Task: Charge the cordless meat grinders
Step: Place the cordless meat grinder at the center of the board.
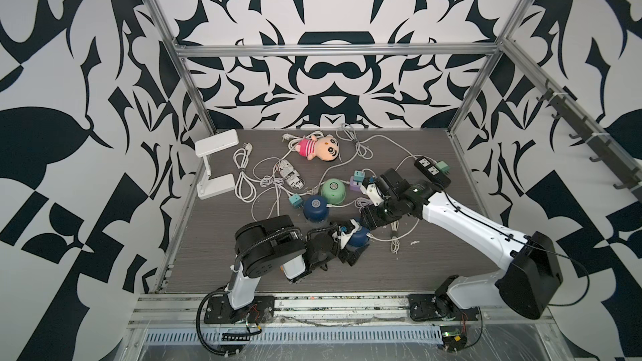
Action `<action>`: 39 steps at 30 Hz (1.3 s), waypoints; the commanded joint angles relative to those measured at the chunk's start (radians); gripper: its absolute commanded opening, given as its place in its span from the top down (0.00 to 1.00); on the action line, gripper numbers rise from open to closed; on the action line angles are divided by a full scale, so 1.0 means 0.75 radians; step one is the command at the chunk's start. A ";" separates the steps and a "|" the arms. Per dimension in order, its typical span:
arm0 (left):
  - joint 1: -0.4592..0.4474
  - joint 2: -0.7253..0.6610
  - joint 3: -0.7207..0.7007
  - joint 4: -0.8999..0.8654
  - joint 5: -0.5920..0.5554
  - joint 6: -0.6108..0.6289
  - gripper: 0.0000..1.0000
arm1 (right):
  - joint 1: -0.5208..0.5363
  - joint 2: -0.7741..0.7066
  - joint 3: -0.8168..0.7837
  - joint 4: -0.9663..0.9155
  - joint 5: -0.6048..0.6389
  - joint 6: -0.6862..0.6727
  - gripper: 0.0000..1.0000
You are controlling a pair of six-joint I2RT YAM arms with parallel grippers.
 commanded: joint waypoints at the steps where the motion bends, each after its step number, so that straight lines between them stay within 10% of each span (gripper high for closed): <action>1: 0.005 -0.017 -0.014 0.060 -0.016 -0.027 0.01 | 0.017 0.006 0.024 -0.016 -0.031 -0.026 0.33; 39: -0.012 -0.283 -0.223 -0.034 -0.095 -0.130 0.01 | 0.039 0.069 -0.035 -0.070 0.159 -0.037 0.42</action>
